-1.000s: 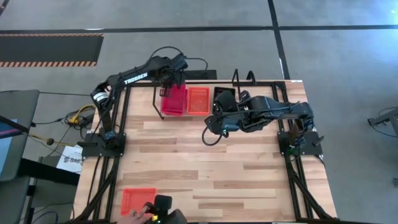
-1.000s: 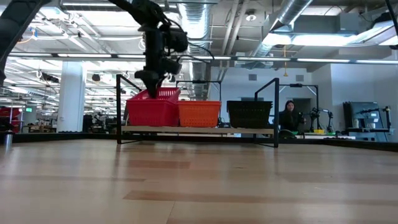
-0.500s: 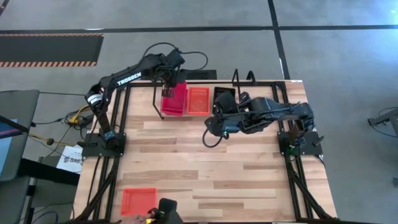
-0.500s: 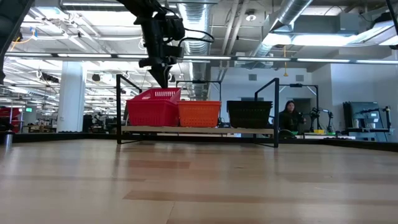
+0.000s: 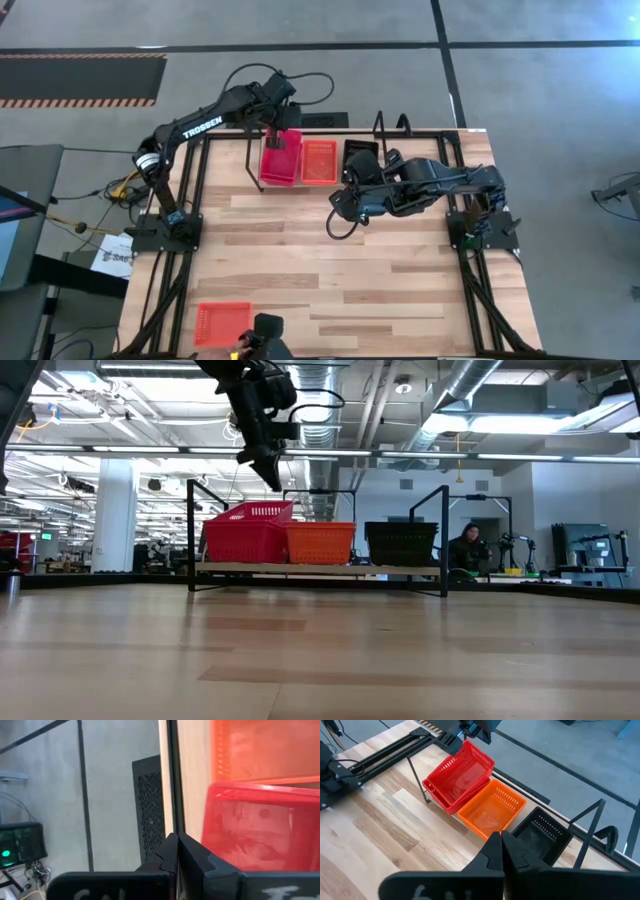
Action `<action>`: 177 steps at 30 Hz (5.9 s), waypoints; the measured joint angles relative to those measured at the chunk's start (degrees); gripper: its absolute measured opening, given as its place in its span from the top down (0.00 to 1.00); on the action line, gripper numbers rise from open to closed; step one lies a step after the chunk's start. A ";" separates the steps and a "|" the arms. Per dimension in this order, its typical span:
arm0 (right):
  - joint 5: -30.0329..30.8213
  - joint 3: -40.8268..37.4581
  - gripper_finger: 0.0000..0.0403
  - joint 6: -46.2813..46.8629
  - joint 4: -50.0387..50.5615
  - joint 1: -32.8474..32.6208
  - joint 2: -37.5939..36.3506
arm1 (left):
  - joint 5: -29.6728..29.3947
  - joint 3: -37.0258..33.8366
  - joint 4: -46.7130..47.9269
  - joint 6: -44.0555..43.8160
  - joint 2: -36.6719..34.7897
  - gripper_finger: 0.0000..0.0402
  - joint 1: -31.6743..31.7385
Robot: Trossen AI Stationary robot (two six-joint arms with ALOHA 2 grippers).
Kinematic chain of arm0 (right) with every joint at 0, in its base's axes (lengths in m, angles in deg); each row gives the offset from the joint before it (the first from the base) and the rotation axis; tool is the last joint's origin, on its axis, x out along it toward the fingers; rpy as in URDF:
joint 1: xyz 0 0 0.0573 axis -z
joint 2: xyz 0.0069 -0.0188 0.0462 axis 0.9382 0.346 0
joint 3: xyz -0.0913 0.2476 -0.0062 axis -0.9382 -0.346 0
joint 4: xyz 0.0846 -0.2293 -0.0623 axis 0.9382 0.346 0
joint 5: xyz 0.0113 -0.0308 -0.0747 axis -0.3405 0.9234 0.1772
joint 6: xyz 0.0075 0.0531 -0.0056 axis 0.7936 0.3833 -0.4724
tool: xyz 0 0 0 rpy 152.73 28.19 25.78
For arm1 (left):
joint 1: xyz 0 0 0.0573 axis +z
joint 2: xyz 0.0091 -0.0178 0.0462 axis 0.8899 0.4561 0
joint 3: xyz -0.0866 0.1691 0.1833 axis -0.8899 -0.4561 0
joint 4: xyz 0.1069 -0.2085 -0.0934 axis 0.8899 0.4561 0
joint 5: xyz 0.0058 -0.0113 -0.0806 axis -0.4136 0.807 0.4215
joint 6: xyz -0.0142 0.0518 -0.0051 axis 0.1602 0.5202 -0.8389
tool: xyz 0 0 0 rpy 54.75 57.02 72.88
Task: Stack baskets on shelf by color
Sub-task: Stack the red bin on top of the red bin on the shelf, then stack the orange bin on top of the orange bin on the shelf
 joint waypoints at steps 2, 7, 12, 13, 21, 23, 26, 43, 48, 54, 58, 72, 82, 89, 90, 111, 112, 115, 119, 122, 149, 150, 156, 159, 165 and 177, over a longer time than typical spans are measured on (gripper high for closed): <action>0.00 0.00 1.00 0.04 -0.01 -0.02 0.00 | 0.48 -0.43 0.13 -0.33 0.21 1.00 0.44; 0.02 0.00 1.00 0.11 -0.08 -0.06 0.00 | 2.83 -3.09 0.31 -1.30 0.25 1.00 1.14; 0.05 0.00 1.00 0.11 -0.64 -0.50 0.00 | 3.12 -6.26 -0.14 -1.57 0.37 1.00 1.73; 0.05 0.00 1.00 0.10 -0.75 -0.51 0.00 | 3.27 -6.49 -0.06 -1.88 0.45 1.00 1.82; 0.03 0.01 1.00 0.07 -1.81 -0.50 0.00 | 1.96 -5.96 -2.86 -4.86 0.25 1.00 1.71; 0.03 0.01 1.00 -0.02 -1.80 -0.52 0.00 | 0.77 -4.27 -2.24 -7.01 -0.14 1.00 1.36; 0.02 0.02 1.00 -0.24 -1.69 -0.62 0.00 | 1.95 -1.58 2.06 -10.22 -1.57 1.00 -0.01; 0.05 0.02 1.00 -2.00 0.42 -2.06 0.00 | 11.36 -17.61 16.29 -19.38 -7.40 1.00 -17.50; 0.05 0.02 1.00 -2.08 0.42 -2.42 0.00 | 10.35 -21.41 13.98 -20.13 -7.38 1.00 -18.51; 0.05 0.02 1.00 -2.21 0.42 -2.42 0.00 | 8.08 -24.40 8.02 -20.15 -7.36 1.00 -18.77; 0.05 0.02 1.00 -2.21 0.42 -2.40 0.00 | 5.02 -24.70 3.18 -18.92 -7.33 1.00 -18.77; 0.00 0.02 1.00 -2.01 0.44 -3.21 0.00 | 2.16 -24.04 -0.42 -21.28 -8.23 1.00 -19.64; 0.00 0.02 1.00 -4.27 0.44 -4.35 0.00 | 1.81 -21.07 24.03 -52.90 -20.31 1.00 -33.48; -0.12 0.04 1.00 -8.38 0.39 -4.37 0.00 | -2.83 -21.05 28.72 -85.61 -30.67 1.00 -50.83; -0.17 0.04 1.00 -9.07 0.39 -4.37 0.00 | -4.16 -21.05 28.72 -89.95 -31.46 1.00 -53.17; -0.19 0.04 0.99 -12.70 -0.07 -6.23 0.00 | 10.14 -33.57 19.35 -100.26 -26.06 0.88 -74.80; -0.19 0.04 0.99 -12.70 -0.07 -6.23 0.00 | 11.48 -34.00 17.97 -99.87 -25.13 0.86 -75.44; -0.17 0.04 0.99 -12.70 -0.05 -6.18 0.00 | 13.51 -34.83 12.90 -99.14 -22.25 0.79 -77.18; -0.15 0.04 0.99 -12.99 -0.07 -6.19 0.00 | 15.60 -35.10 5.99 -98.53 -17.74 0.71 -79.56; -0.15 0.04 0.99 -13.40 -0.06 -6.20 0.00 | 15.62 -35.10 2.98 -98.55 -14.33 0.67 -81.16; -1.70 0.04 0.99 -14.89 0.43 -7.49 0.00 | 10.94 -33.93 2.52 -87.67 -4.37 0.99 -65.08; -1.61 0.04 1.00 -14.16 0.42 -7.89 -0.07 | 8.85 -33.37 1.84 -87.30 -4.38 0.99 -63.52; 0.05 0.04 1.00 -9.55 0.44 -10.73 -0.35 | -1.07 -30.70 -5.98 -87.08 -4.43 1.00 -53.56; 0.07 0.04 1.00 -7.01 0.44 -12.43 -0.35 | -1.03 -30.53 -11.87 -85.24 -4.43 1.00 -48.83; 0.09 0.04 1.00 -1.66 0.43 -15.56 -0.35 | 0.52 -30.53 -15.94 -84.94 -4.43 1.00 -42.05; 1.14 -0.02 1.00 9.81 0.43 -19.38 4.05 | 4.21 -30.53 -15.82 -82.21 -4.43 1.00 -37.59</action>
